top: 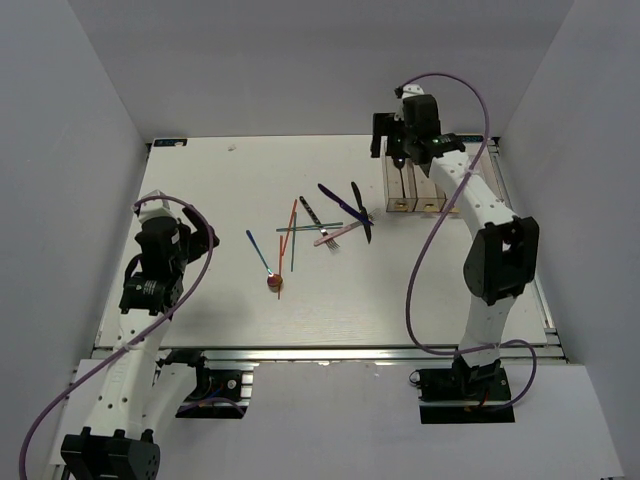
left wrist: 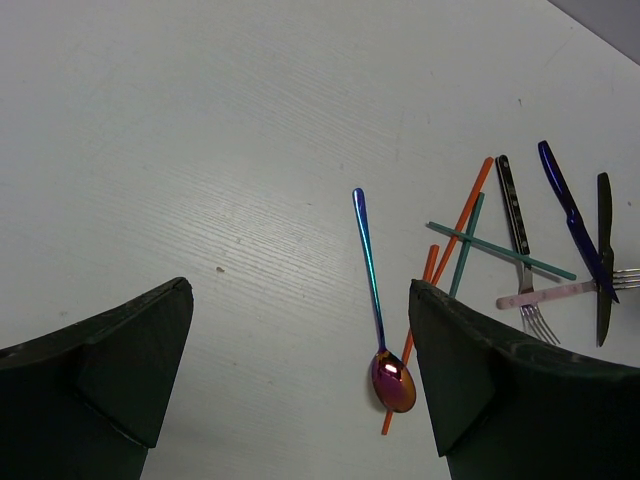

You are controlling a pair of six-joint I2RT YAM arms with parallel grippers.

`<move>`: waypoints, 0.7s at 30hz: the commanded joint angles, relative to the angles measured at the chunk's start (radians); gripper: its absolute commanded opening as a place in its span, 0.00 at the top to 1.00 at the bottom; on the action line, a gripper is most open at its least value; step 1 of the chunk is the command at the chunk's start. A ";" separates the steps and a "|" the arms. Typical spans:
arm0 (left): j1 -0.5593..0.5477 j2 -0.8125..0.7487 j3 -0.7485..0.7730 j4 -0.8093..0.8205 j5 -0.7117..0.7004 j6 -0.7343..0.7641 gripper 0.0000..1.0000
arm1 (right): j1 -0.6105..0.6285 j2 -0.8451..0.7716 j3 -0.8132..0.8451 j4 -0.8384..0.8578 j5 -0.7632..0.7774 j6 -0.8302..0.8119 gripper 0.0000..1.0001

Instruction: Sort the eating utensils into containers

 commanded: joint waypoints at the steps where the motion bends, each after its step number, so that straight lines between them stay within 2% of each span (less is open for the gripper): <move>1: -0.005 -0.004 -0.001 0.009 0.009 0.007 0.02 | 0.045 -0.083 -0.103 0.038 -0.057 0.047 0.11; 2: -0.005 -0.002 -0.001 0.009 0.008 0.007 0.02 | 0.059 -0.102 -0.130 0.041 -0.081 0.042 0.11; 7: -0.004 0.013 0.002 0.001 -0.010 -0.006 0.02 | 0.197 -0.209 -0.253 0.011 -0.003 0.027 0.11; 9: -0.007 0.027 0.023 -0.006 -0.041 -0.022 0.02 | 0.211 -0.288 -0.344 0.018 0.038 0.079 0.11; 13: -0.010 0.152 0.126 -0.151 -0.109 -0.102 0.04 | 0.217 -0.447 -0.491 -0.011 0.087 0.178 0.12; 15: -0.062 0.191 0.149 -0.154 -0.128 -0.165 0.04 | 0.223 -0.557 -0.589 -0.008 0.087 0.221 0.12; 17: -0.245 0.292 0.179 -0.141 -0.222 -0.260 0.04 | 0.235 -0.696 -0.675 0.006 0.086 0.251 0.12; 19: -0.321 0.437 0.186 -0.117 -0.222 -0.340 0.04 | 0.240 -0.787 -0.750 0.002 0.074 0.269 0.12; 20: -0.349 0.502 0.170 -0.080 -0.230 -0.427 0.06 | 0.243 -0.825 -0.757 -0.044 0.083 0.266 0.12; 21: -0.425 0.528 0.179 -0.079 -0.300 -0.507 0.07 | 0.243 -0.853 -0.789 -0.057 0.090 0.258 0.12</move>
